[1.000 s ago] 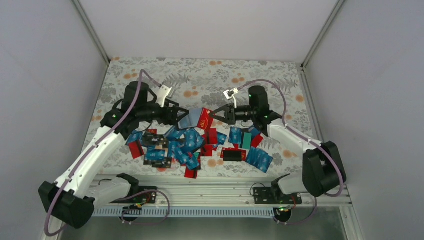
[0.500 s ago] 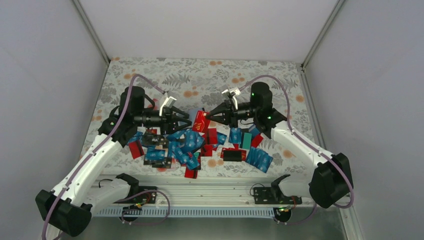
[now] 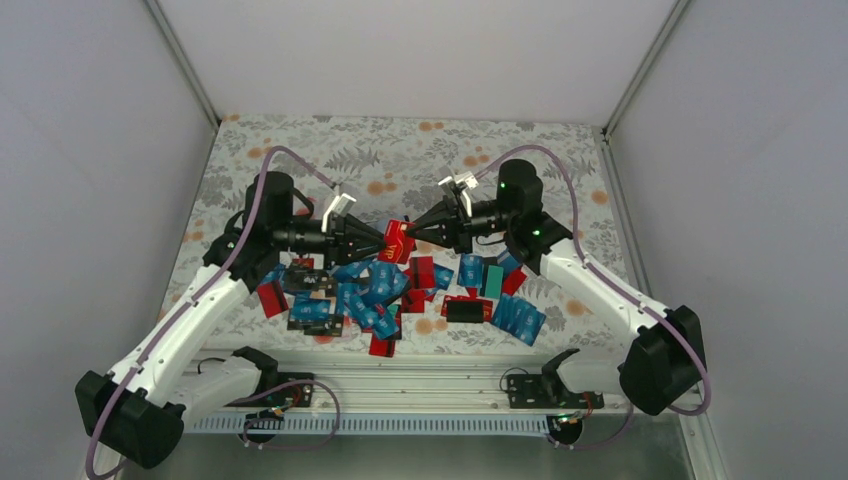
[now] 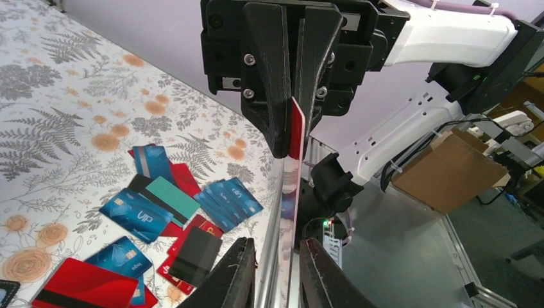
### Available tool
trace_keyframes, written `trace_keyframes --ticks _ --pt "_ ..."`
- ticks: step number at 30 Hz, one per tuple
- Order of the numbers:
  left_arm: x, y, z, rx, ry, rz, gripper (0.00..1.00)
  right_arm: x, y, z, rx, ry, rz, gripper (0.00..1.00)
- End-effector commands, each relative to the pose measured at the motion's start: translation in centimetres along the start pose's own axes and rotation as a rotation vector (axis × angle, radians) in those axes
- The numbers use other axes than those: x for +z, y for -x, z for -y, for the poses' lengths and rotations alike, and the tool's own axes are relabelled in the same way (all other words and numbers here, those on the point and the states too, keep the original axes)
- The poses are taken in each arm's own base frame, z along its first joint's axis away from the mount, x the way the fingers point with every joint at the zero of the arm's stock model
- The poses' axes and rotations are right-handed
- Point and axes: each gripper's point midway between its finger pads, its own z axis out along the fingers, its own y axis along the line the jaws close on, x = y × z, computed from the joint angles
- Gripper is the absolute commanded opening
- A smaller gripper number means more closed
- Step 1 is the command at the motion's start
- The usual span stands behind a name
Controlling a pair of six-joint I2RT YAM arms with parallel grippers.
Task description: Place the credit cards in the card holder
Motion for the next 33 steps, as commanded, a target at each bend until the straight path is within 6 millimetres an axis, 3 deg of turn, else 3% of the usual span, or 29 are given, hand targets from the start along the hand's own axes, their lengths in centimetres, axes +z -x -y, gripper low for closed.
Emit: trace_keyframes --ticks 1,9,13,16,21,23,28,33 --pt "0.2 0.4 0.6 0.039 -0.032 0.013 0.17 0.6 0.5 -0.7 -0.04 0.033 -0.01 0.04" --pt "0.3 0.3 0.3 0.033 -0.016 0.01 0.04 1.0 0.5 -0.8 -0.041 0.039 -0.018 0.04" --pt "0.6 0.0 -0.5 0.013 0.009 0.007 0.02 1.1 0.5 -0.6 -0.033 0.034 -0.021 0.04" --pt "0.6 -0.1 -2.0 -0.018 0.084 0.014 0.02 1.2 0.5 0.3 -0.011 -0.008 -0.028 0.16" --pt "0.4 -1.1 -7.8 -0.173 0.323 0.028 0.02 0.2 0.1 5.8 0.108 -0.242 -0.007 0.48" --pt "0.2 -2.1 -10.2 -0.252 0.404 0.031 0.02 -0.8 -0.3 8.1 0.178 -0.311 0.012 0.55" --pt "0.1 -5.2 -15.3 -0.446 0.533 0.028 0.02 -2.7 -1.5 12.5 0.298 -0.477 0.048 0.65" --pt "-0.6 -8.2 -19.3 -0.609 0.642 0.033 0.02 -3.7 -3.8 16.9 0.409 -0.65 0.018 0.66"
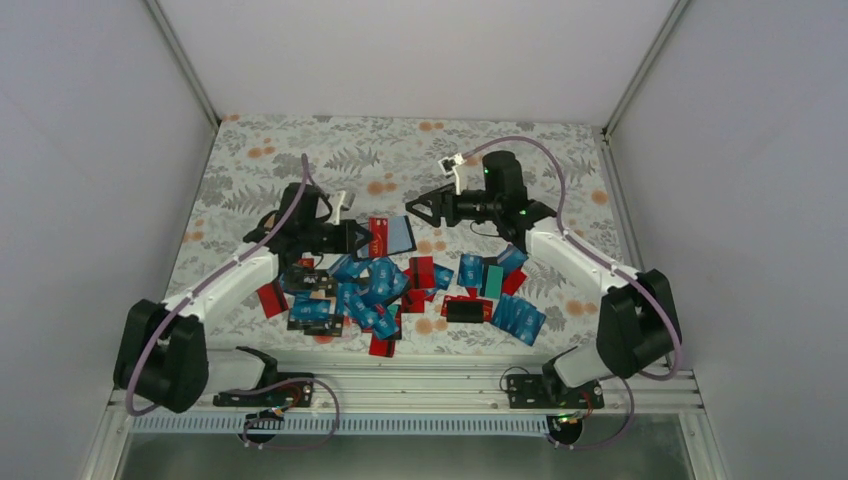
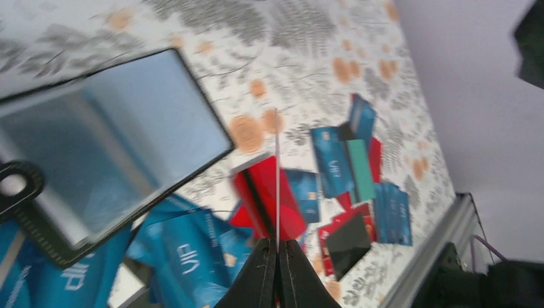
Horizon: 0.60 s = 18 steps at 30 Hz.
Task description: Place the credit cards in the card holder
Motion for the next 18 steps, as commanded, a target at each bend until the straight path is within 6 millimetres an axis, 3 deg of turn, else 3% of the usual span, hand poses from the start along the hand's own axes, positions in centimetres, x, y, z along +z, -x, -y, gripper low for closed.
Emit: trace_keyframes --ticks 1,8,18 --pt "0.8 1.0 -3.6 -0.143 0.105 0.062 0.02 1.1 -0.2 4.7 0.11 -0.184 -0.007 0.65" --pt "2.6 0.3 -6.7 -0.269 0.146 0.043 0.02 5.1 -4.2 10.7 0.31 -0.241 -0.131 0.53" --pt "4.6 0.2 -9.0 -0.354 0.145 0.031 0.02 7.6 -6.8 14.4 0.374 -0.272 -0.209 0.35"
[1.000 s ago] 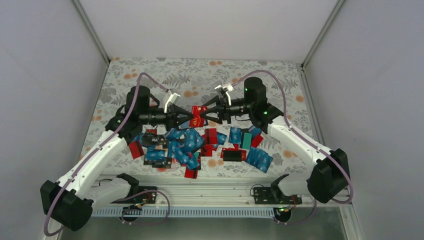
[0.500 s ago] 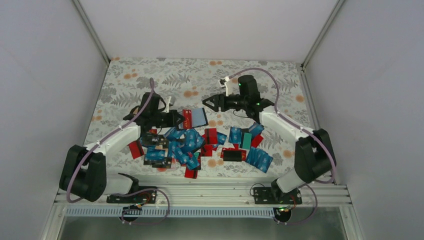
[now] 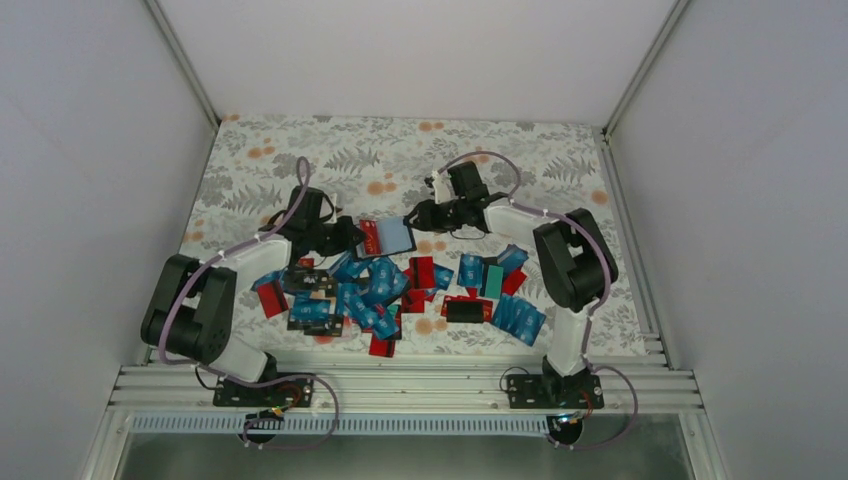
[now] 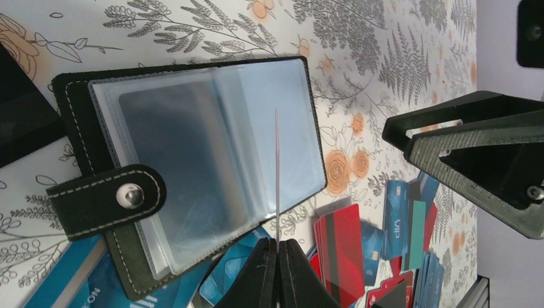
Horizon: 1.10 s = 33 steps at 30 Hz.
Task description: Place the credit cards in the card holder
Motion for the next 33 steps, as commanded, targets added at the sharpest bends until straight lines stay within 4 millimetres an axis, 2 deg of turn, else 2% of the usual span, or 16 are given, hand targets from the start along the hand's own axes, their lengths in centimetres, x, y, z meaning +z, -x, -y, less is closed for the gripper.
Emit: trace_keyframes --ticks 1,7,14,21,28,33 --pt "1.1 0.8 -0.3 -0.044 -0.029 0.007 0.02 0.7 1.2 0.0 -0.007 0.0 0.009 0.34" --pt "2.4 0.8 -1.0 -0.088 -0.034 -0.033 0.02 2.2 1.0 1.3 0.003 -0.007 -0.024 0.21" --pt "3.2 0.9 -1.3 -0.107 -0.034 -0.077 0.02 3.5 0.9 2.4 0.002 -0.018 -0.048 0.15" --pt "4.0 0.3 -2.0 -0.144 -0.044 -0.137 0.02 4.5 -0.1 3.5 0.017 -0.023 -0.086 0.12" --pt "4.0 0.4 -2.9 -0.154 -0.037 -0.154 0.02 5.0 -0.5 3.9 0.019 -0.019 -0.102 0.11" --pt "4.3 0.5 -2.7 -0.141 -0.061 -0.176 0.02 5.2 -0.8 4.0 0.02 -0.017 -0.111 0.11"
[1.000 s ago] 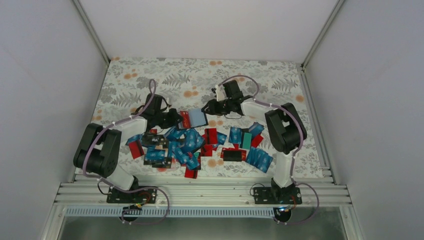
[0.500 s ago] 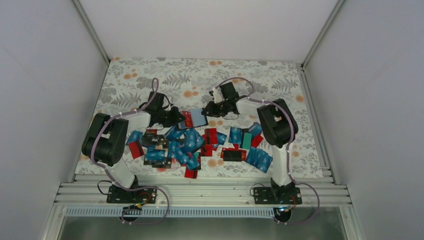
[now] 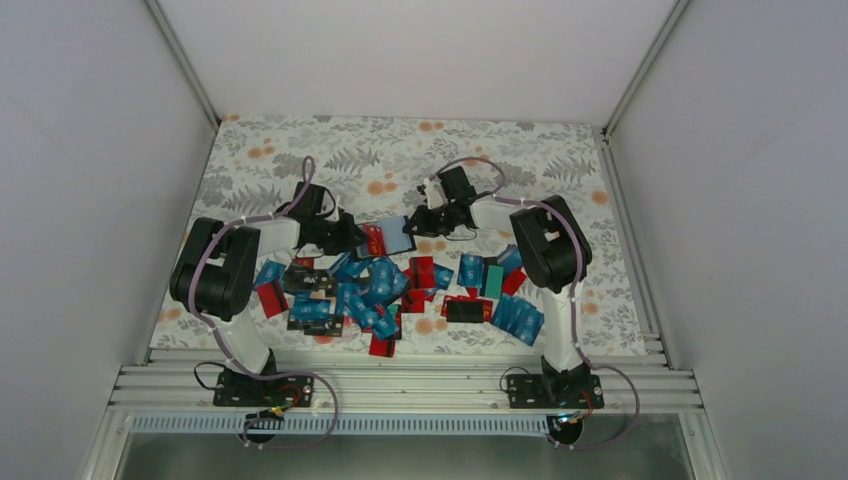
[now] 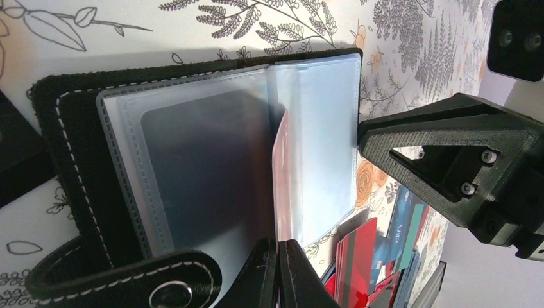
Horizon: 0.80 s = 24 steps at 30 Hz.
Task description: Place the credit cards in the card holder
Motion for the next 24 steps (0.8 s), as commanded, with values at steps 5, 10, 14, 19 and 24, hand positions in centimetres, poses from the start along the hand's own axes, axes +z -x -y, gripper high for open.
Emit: trace_keyframes --ticks 5,10,14,19,24 --pt "0.5 0.5 0.3 0.038 -0.014 -0.033 0.02 0.8 -0.1 0.2 -0.013 0.009 -0.023 0.11" --pt "0.7 0.7 0.0 0.044 -0.01 -0.035 0.02 0.9 -0.2 0.3 -0.013 0.007 -0.026 0.11" --pt "0.7 1.0 0.3 0.062 -0.019 -0.033 0.02 1.0 -0.4 0.4 -0.008 0.008 -0.033 0.11" --pt "0.7 1.4 0.6 0.085 -0.021 -0.026 0.02 1.1 -0.4 0.4 -0.006 0.01 -0.037 0.1" --pt "0.7 1.6 0.5 0.087 -0.023 -0.026 0.02 1.2 -0.5 0.5 -0.004 0.012 -0.041 0.1"
